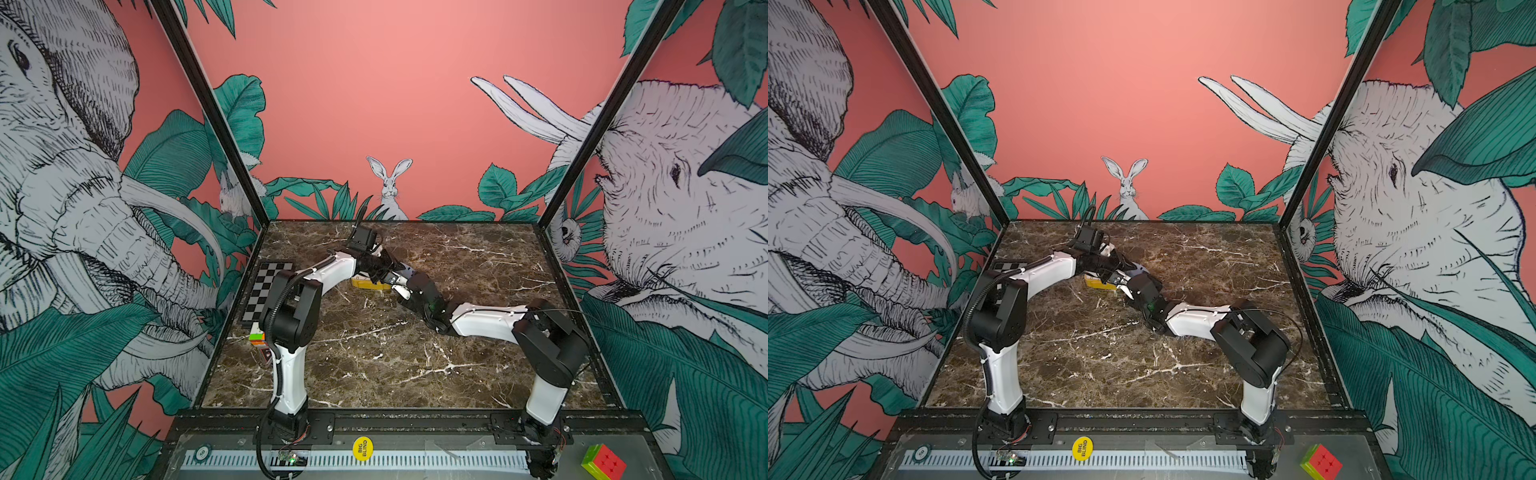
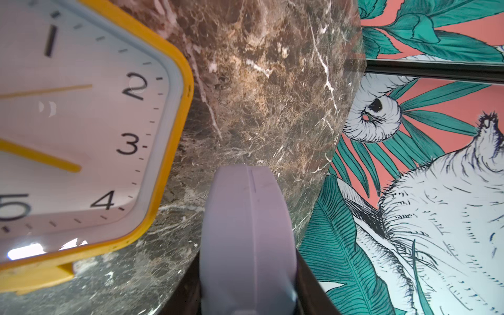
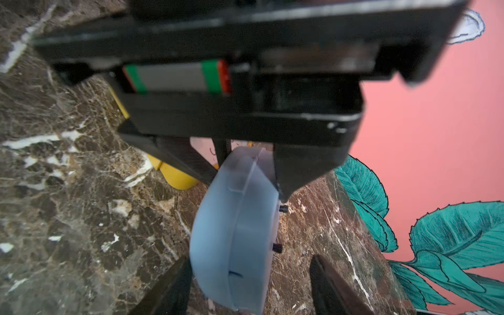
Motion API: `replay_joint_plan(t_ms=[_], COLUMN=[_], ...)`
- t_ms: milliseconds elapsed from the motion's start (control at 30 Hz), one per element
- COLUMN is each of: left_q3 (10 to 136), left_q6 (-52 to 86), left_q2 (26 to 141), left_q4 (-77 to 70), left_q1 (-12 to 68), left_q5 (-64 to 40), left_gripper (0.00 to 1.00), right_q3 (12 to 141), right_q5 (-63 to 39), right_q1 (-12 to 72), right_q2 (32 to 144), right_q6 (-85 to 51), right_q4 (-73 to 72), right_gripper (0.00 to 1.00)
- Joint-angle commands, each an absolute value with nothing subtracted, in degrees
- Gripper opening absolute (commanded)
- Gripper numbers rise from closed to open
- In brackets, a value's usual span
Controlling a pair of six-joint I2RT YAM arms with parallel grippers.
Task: Insert the battery into the alarm
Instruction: Adjust the alarm at the center of the board.
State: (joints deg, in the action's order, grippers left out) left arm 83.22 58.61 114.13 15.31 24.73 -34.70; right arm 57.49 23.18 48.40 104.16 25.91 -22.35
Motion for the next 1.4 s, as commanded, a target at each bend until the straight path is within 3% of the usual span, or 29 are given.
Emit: replay_joint_plan(t_ms=[0, 200, 367, 633, 933, 1133, 1367], left_q3=[84.0, 83.7, 83.7, 80.5, 80.8, 78.6, 77.8], left_q6=[59.5, 60.1, 60.1, 56.2, 46.9, 39.1, 33.2], left_q2=[110.1, 110.1, 110.0, 104.9, 102.7, 99.0, 98.3], left_q4=[16.0, 15.6, 15.3, 11.9, 10.5, 8.9, 10.1], left_q1=[25.0, 25.0, 25.0, 23.4, 22.3, 21.8, 21.4], left_q5=[-35.5, -35.8, -36.0, -27.6, -19.3, -13.3, -13.8], left_gripper=[0.21, 0.23, 0.36, 0.99, 0.99, 0.99, 0.99], right_q3=[58.7, 58.5, 58.5, 58.7, 60.4, 60.7, 64.3], right_q5=[25.3, 24.4, 23.6, 20.0, 10.4, -5.2, -19.4], right_q1=[48.7, 48.8, 49.0, 48.1, 44.0, 36.1, 29.7], right_q2=[105.5, 105.7, 105.6, 101.7, 96.4, 94.7, 97.0], right_q6=[25.4, 25.5, 25.1, 17.2, 1.8, -14.6, -28.2], right_q4=[-25.8, -26.7, -27.0, -20.1, -7.3, -4.9, -2.9], right_gripper=[0.59, 0.42, 0.35, 0.3, 0.28, 0.29, 0.29])
